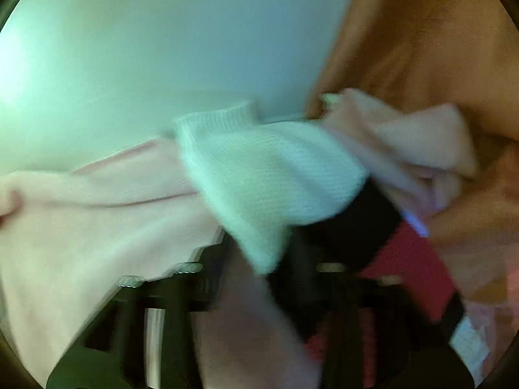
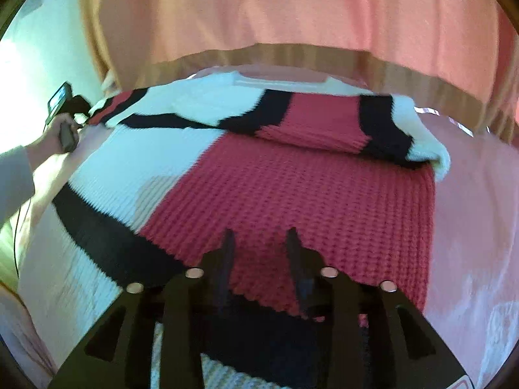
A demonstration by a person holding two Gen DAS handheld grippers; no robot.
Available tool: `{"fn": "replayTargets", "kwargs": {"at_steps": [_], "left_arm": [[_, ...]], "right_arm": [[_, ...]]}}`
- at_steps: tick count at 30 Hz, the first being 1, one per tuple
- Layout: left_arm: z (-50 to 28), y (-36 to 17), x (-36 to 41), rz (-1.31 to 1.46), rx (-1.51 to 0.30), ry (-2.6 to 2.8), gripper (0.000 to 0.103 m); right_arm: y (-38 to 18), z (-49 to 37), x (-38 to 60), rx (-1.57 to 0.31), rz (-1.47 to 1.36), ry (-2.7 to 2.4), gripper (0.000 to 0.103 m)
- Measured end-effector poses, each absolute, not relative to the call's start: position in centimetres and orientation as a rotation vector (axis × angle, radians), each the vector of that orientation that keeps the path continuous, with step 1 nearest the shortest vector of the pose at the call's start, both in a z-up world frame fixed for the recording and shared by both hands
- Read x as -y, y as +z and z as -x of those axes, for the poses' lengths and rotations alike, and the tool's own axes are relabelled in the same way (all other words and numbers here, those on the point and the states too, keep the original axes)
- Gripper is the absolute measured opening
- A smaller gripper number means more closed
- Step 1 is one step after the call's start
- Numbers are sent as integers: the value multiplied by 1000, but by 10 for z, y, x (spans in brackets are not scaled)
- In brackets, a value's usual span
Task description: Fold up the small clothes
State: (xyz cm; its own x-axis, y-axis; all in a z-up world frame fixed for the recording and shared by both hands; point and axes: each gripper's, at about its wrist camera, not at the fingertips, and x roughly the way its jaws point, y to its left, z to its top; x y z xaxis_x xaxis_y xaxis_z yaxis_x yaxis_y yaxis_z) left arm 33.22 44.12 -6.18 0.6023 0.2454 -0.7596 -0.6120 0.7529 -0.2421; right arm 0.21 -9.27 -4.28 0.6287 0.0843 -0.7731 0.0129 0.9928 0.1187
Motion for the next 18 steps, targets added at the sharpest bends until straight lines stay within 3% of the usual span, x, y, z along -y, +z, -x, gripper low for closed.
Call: {"fn": "replayTargets", "kwargs": {"at_steps": [6, 12, 16, 18], "left_arm": [[-325, -8, -387, 359, -656, 479, 6], [-268, 79, -238, 202, -503, 179, 6], [-240, 90, -131, 137, -520, -37, 7], [-231, 77, -84, 121, -575, -129, 7]], "right_arm": [[-45, -2, 96, -901, -132, 39, 35], [-39, 4, 102, -863, -156, 34, 36], [-32, 9, 108, -842, -164, 28, 39], [-27, 10, 110, -837, -160, 18, 46]]}}
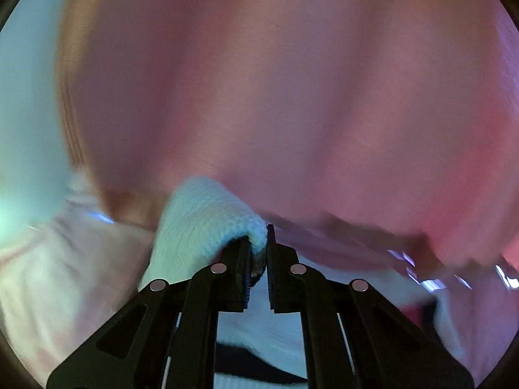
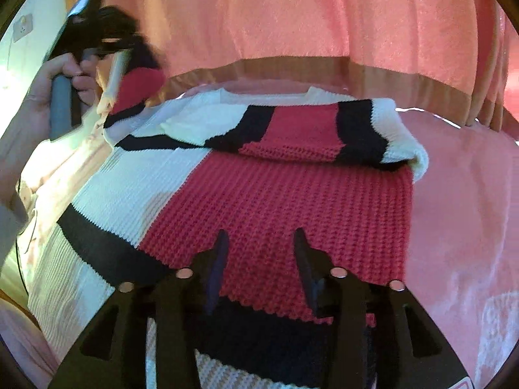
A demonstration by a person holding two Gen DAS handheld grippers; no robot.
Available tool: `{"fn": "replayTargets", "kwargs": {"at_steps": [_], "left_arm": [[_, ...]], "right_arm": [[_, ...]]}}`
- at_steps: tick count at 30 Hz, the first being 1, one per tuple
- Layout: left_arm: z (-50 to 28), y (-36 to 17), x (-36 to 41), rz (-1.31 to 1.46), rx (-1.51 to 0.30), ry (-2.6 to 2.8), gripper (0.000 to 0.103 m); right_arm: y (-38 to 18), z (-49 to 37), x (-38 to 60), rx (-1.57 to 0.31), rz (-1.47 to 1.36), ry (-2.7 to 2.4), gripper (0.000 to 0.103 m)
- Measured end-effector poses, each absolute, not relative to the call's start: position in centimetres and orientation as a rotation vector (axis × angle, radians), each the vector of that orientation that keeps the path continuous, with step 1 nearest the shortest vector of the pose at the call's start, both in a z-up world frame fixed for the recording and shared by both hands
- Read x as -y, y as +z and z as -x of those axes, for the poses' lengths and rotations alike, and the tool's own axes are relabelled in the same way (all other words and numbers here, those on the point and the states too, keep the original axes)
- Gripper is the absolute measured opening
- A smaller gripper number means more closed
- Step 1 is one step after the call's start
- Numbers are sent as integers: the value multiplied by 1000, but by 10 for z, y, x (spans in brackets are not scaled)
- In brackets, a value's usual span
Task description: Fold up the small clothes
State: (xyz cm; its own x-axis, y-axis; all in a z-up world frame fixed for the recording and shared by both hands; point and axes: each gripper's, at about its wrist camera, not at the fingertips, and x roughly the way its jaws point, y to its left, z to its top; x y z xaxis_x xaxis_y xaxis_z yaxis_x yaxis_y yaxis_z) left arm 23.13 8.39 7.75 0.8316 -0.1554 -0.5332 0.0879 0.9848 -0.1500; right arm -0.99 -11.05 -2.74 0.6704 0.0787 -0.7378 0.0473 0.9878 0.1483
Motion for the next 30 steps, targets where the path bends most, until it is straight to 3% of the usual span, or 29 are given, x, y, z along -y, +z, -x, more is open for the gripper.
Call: {"fn": "replayTargets", "kwargs": {"at_steps": [4, 10, 13, 15, 18, 23, 30], "left_arm": [[-194, 40, -8, 84, -711, -229, 7], [-213, -11, -11, 43, -785, -213, 11], [-204, -6, -24, 69, -802, -233, 22], [-197, 10, -47, 153, -784, -220, 47], [-183, 33, -101, 321, -730, -193, 67], [-169, 38, -158, 420, -708, -101, 72], [-200, -18, -185, 493, -908, -7, 71]], "right_arm": [[-22, 8, 119, -846, -178, 1, 48], [-22, -1, 138, -888, -249, -22, 50], [-19, -7, 142, -882, -256, -23, 50], [-13, -13, 144, -867, -253, -21, 50], [4, -35, 144, -835, -288, 24, 56], [18, -79, 110, -800, -153, 61, 61], [-14, -145, 45, -849, 86, 62, 62]]}}
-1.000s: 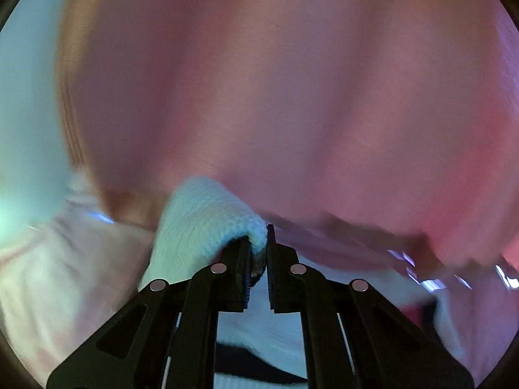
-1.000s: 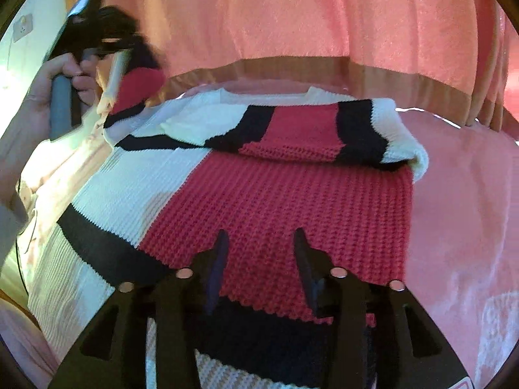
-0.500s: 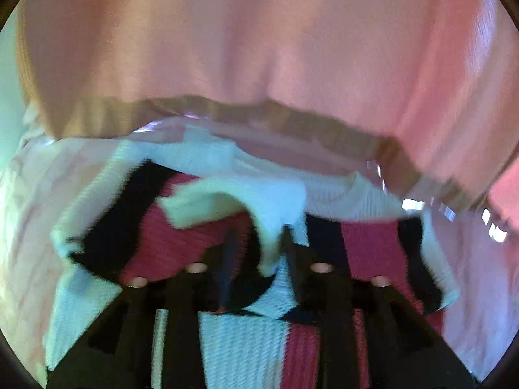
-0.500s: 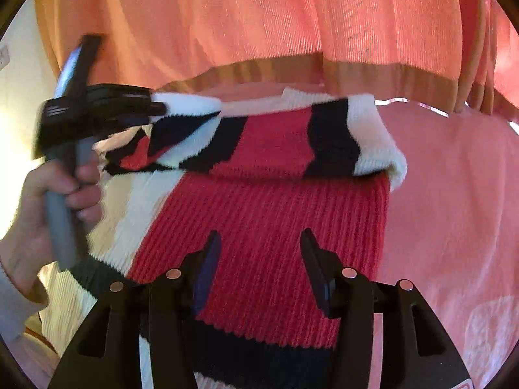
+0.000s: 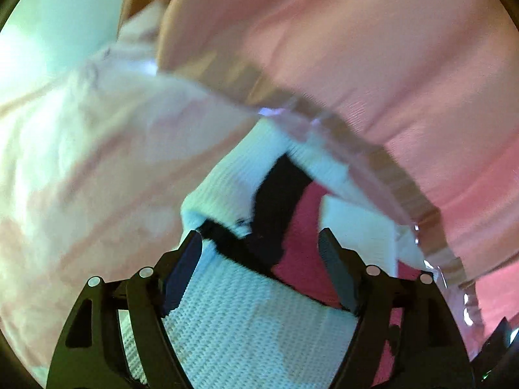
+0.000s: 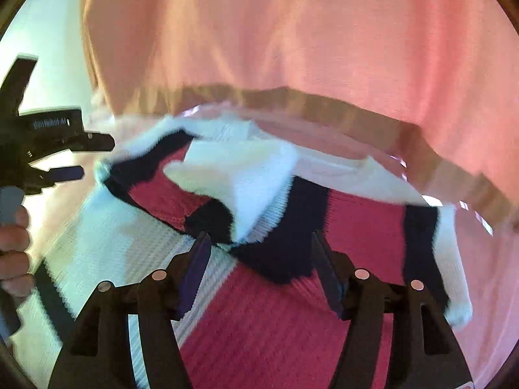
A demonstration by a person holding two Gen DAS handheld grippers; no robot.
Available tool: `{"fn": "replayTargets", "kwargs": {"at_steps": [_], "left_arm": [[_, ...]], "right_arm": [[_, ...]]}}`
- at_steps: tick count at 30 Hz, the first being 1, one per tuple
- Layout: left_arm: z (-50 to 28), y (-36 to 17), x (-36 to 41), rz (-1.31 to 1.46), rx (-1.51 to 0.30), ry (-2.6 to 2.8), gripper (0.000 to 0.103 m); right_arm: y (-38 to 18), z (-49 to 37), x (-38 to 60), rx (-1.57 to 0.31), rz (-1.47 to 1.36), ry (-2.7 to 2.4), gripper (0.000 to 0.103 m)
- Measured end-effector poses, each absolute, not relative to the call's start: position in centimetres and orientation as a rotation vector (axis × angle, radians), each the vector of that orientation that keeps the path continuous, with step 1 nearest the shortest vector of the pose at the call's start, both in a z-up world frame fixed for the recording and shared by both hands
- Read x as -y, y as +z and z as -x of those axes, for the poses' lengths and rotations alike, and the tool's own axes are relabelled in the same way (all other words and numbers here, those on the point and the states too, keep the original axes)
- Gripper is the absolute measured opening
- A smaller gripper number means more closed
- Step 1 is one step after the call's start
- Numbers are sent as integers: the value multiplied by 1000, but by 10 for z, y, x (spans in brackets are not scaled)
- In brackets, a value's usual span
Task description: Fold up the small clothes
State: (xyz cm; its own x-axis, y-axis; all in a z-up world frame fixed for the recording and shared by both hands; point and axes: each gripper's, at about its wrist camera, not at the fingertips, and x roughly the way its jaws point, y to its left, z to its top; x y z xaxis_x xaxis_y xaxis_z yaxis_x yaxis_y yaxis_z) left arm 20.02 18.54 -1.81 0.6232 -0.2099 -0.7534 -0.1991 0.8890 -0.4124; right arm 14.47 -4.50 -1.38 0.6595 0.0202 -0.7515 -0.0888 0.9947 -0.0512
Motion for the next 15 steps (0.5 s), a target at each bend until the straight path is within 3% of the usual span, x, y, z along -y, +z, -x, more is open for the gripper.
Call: {"fn": "replayTargets", "kwargs": {"at_steps": [3, 4, 5, 6, 7, 8, 9, 13, 15], "left_arm": [[-212, -33, -191, 517, -927, 4, 68], [-215, -36, -191, 521, -929, 5, 62], [-220, -40, -190, 522, -932, 2, 55], [-224, -42, -188, 516, -934, 8, 46], [-227, -43, -188, 509, -937, 16, 38], [-232, -48, -187, 499, -951, 34, 24], [-236, -55, -187, 496, -975, 53, 18], [-237, -62, -185, 486, -991, 53, 19], [-235, -60, -177, 441, -993, 81, 20]], "right_arm": [[-29, -163, 29, -857, 158, 38, 61], [-32, -170, 27, -855, 165, 28, 61], [-33, -175, 27, -853, 157, 28, 55], [-33, -180, 29, -850, 140, 31, 20], [-33, -184, 32, -853, 118, 28, 7], [-31, -188, 43, -860, 50, 17, 7], [-26, -187, 56, -839, -28, 10, 7], [-17, -153, 143, -759, -448, -53, 9], [-42, -146, 171, -837, -517, -125, 18]]}}
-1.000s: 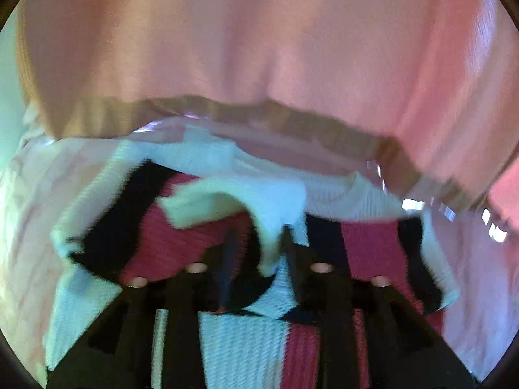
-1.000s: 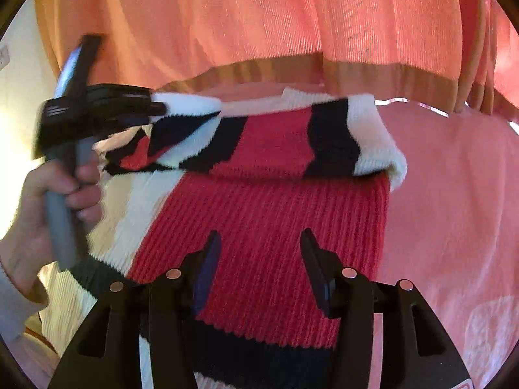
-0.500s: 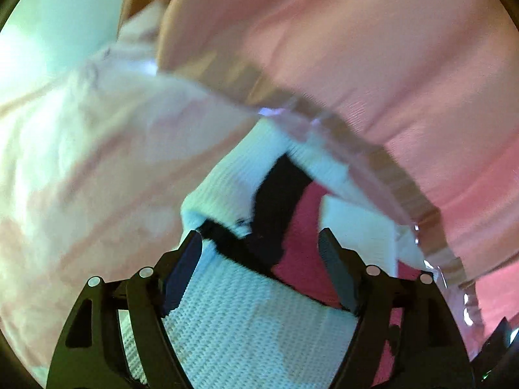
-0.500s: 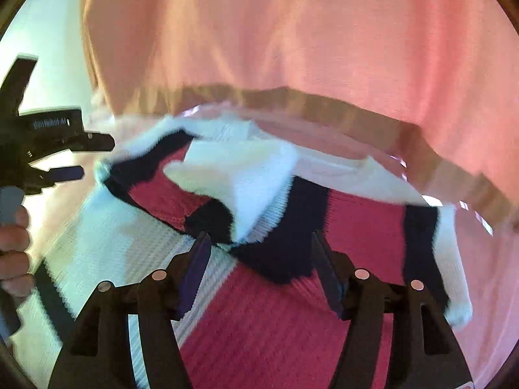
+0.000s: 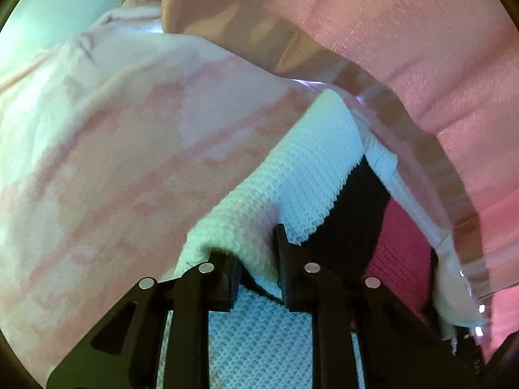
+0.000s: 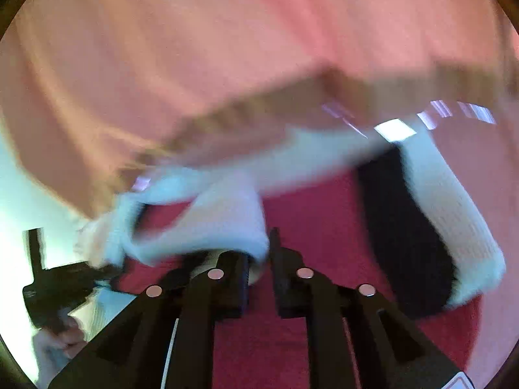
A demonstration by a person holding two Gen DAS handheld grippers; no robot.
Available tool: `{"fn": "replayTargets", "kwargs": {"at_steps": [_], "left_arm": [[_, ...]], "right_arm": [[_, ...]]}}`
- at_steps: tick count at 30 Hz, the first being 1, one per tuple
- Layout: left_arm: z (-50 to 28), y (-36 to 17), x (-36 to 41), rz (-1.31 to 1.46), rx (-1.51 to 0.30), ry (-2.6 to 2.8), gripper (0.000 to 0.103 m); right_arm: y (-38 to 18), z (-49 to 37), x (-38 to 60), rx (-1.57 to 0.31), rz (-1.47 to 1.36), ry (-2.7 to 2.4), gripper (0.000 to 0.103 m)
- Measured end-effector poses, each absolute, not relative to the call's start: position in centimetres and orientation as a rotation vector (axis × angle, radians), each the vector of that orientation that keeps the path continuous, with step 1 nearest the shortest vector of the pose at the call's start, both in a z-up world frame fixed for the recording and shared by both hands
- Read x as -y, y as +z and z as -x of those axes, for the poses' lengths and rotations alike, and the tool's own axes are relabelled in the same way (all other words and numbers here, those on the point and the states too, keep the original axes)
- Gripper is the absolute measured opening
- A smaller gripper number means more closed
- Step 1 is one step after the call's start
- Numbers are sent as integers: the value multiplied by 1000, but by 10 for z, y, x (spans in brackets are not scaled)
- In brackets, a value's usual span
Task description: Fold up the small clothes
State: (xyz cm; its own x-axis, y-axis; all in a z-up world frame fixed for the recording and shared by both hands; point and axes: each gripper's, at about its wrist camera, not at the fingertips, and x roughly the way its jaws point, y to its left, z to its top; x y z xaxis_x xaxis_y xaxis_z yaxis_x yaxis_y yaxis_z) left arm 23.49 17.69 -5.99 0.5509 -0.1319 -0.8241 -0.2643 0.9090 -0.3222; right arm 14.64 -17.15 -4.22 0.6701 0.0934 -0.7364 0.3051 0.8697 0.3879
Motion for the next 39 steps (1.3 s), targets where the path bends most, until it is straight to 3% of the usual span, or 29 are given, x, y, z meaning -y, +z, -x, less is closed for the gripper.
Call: {"fn": "replayTargets", "kwargs": {"at_steps": [2, 4, 6, 9, 10, 11, 12, 16, 19, 24, 26, 29, 33, 39], "left_arm": [[-233, -59, -174, 432, -989, 90, 21], [-232, -59, -175, 442, -993, 89, 22], [-231, -59, -178, 473, -996, 87, 23], [-231, -60, -181, 489, -991, 95, 23], [-231, -60, -183, 492, -985, 101, 23], [-230, -59, -183, 487, -979, 108, 20], [-229, -57, -184, 483, -966, 120, 16], [-225, -49, -185, 452, -935, 157, 11], [-225, -57, -182, 447, -970, 187, 11], [-220, -57, -172, 369, -949, 207, 12], [-219, -57, -171, 343, -938, 205, 13], [-217, -55, -173, 358, -933, 196, 13], [-213, -47, -180, 410, -900, 172, 13], [-218, -55, -179, 399, -926, 181, 14]], "right_arm": [[-60, -141, 188, -877, -572, -120, 17], [-59, -134, 200, -847, -637, -106, 21], [-51, -134, 200, -832, -621, -108, 32], [-43, -143, 192, -825, -560, -97, 34], [-41, -146, 192, -822, -544, -102, 30], [-39, -149, 195, -822, -539, -104, 15], [-37, -149, 197, -813, -545, -102, 7], [-18, -128, 210, -701, -591, -89, 6], [-57, -134, 215, -850, -569, -121, 5], [-69, -123, 228, -842, -632, -119, 4], [-63, -116, 236, -851, -651, -129, 8], [-35, -80, 231, -799, -564, -255, 22], [-5, -67, 185, -758, -415, -132, 22], [-10, -176, 81, -845, -261, 189, 21]]}}
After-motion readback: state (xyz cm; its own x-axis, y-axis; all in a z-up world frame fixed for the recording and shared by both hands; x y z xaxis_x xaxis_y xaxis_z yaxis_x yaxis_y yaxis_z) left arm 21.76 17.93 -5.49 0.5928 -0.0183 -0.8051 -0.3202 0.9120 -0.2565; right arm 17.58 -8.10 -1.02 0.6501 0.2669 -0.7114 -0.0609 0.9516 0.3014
